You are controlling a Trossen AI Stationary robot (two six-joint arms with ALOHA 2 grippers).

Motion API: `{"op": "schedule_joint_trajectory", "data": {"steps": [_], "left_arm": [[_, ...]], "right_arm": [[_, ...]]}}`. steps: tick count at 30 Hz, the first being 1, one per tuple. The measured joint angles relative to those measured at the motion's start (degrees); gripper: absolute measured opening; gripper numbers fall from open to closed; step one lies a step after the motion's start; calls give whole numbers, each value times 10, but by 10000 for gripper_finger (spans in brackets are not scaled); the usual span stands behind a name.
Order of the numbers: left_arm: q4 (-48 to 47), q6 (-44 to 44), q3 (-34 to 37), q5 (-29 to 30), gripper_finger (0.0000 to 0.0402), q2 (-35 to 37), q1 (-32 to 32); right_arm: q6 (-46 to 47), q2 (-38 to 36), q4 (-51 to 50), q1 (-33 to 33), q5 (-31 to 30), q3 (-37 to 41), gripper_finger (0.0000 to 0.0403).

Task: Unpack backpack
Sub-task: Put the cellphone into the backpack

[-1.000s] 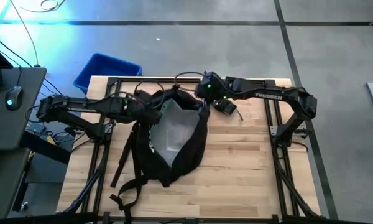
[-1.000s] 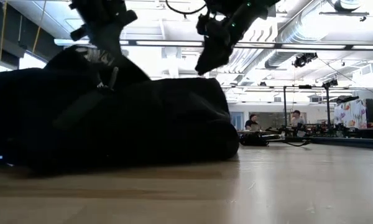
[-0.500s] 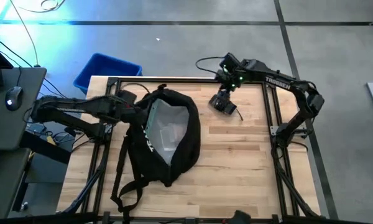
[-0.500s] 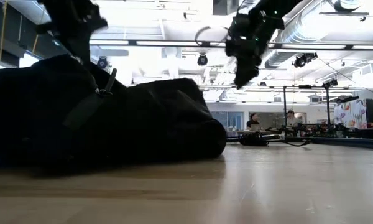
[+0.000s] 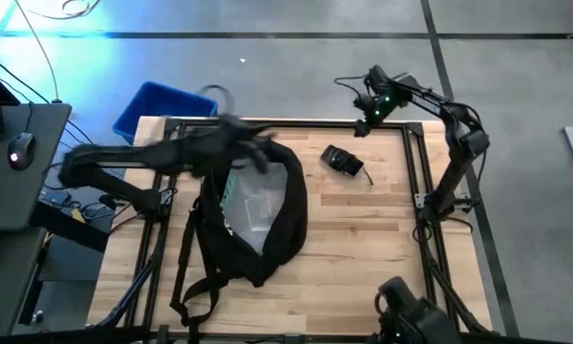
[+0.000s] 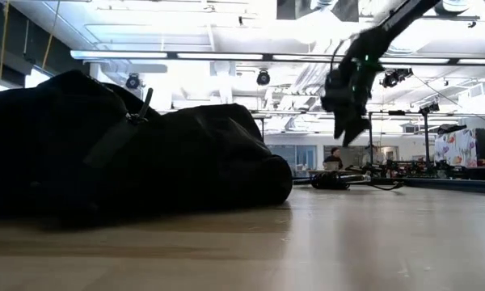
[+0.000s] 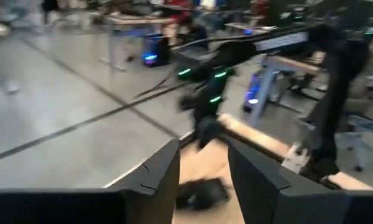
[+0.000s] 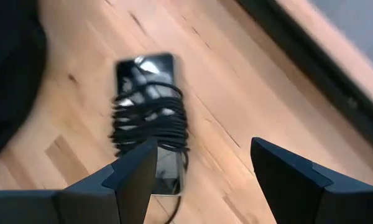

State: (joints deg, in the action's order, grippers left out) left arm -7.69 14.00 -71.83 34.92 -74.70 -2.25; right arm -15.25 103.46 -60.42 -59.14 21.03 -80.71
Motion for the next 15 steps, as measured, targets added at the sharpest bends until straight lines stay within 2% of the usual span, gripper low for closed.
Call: {"op": "schedule_joint_trajectory", "data": {"steps": [3, 6, 10, 15], "left_arm": [[118, 10, 1, -97, 96, -94, -36], [188, 54, -1, -191, 83, -184, -65], [167, 75, -33, -260, 68, -292, -83], [108, 87, -101, -303, 51, -389, -87]], "right_arm": [[-5, 47, -20, -10, 34, 0, 243], [-15, 87, -30, -12, 65, 0, 243], [-18, 121, -34, -8, 76, 0, 243], [-17, 134, -28, -5, 96, 9, 243]]}}
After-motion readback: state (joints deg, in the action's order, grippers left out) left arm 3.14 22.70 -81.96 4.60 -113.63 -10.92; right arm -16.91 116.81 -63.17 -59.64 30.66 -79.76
